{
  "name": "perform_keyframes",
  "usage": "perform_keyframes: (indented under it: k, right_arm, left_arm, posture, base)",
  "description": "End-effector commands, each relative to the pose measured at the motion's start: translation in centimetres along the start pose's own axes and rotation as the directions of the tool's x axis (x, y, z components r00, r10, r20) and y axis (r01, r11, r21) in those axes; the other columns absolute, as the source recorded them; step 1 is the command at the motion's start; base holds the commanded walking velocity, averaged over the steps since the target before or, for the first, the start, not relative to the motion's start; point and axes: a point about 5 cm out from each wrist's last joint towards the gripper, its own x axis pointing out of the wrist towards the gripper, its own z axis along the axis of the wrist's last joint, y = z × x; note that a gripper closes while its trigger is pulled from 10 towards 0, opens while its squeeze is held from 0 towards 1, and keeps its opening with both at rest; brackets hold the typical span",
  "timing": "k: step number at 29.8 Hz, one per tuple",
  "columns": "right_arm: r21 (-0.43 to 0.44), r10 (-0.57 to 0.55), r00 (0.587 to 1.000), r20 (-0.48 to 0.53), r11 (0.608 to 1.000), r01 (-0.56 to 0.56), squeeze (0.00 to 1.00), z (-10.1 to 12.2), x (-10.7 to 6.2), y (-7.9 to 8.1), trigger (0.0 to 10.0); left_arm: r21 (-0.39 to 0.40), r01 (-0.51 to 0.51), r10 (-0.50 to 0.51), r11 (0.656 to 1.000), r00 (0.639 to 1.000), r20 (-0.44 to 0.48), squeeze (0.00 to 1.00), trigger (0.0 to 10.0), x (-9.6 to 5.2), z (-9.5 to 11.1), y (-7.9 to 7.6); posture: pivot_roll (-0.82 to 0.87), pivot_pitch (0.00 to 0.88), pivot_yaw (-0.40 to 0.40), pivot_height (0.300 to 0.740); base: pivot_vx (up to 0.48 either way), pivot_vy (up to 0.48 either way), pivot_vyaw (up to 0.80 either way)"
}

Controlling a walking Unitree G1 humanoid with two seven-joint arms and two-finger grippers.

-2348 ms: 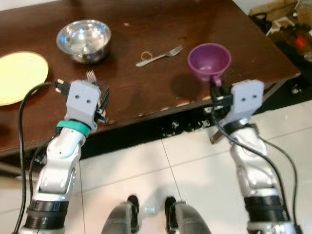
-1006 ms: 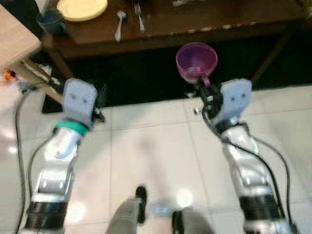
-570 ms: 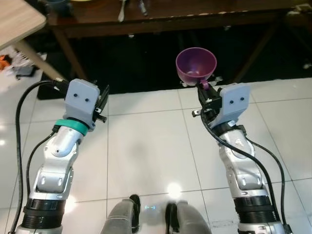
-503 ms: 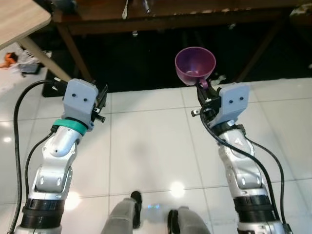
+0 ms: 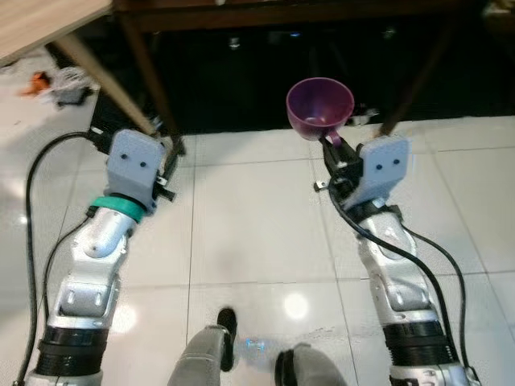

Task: Setting the table

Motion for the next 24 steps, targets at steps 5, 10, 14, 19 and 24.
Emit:
perform_keyframes:
  k: [5,10,14,19,24]
  right_arm:
    - [-0.014,-0.029,1.000,-0.011,0.999,0.029,0.00,-0.32,-0.16,-0.39,10.0]
    - [-0.017,-0.036,0.999,-0.012,0.999,0.036,0.00,-0.33,-0.08,-0.43,10.0]
    - [-0.016,-0.034,0.999,-0.012,0.999,0.034,0.00,-0.32,-0.09,-0.33,10.0]
    - [-0.018,-0.034,0.999,-0.013,0.999,0.034,0.00,-0.33,-0.09,-0.31,10.0]
    - [-0.041,-0.028,0.999,-0.018,0.999,0.027,0.00,-0.42,-0.08,-0.21,10.0]
  left_arm:
    - [-0.017,-0.002,0.002,1.000,1.000,-0.029,0.00,10.0,-0.10,-0.52,0.06]
    - [-0.047,-0.010,0.007,0.999,0.999,-0.050,0.00,10.0,0.01,-0.70,-0.01]
    - [-0.055,-0.014,0.011,0.998,0.999,-0.052,0.00,10.0,0.07,-0.70,-0.03]
    - [-0.043,-0.023,0.021,0.999,0.998,-0.056,0.00,10.0,0.15,-0.73,0.09]
    - [-0.025,-0.039,0.037,0.999,0.998,-0.051,0.00,10.0,0.20,-0.67,0.23]
  posture:
    - [0.02,0.150,0.093,0.740]
    - [0.02,0.152,0.095,0.740]
    - [0.02,0.153,0.095,0.740]
    - [0.02,0.156,0.097,0.740]
    - [0.02,0.158,0.098,0.740]
  base:
    - [-0.120,0.000,0.00]
    - [0.000,0.000,0.00]
    - [0.000,0.000,0.00]
    - [0.000,0.000,0.00]
    - [0.000,0.000,0.00]
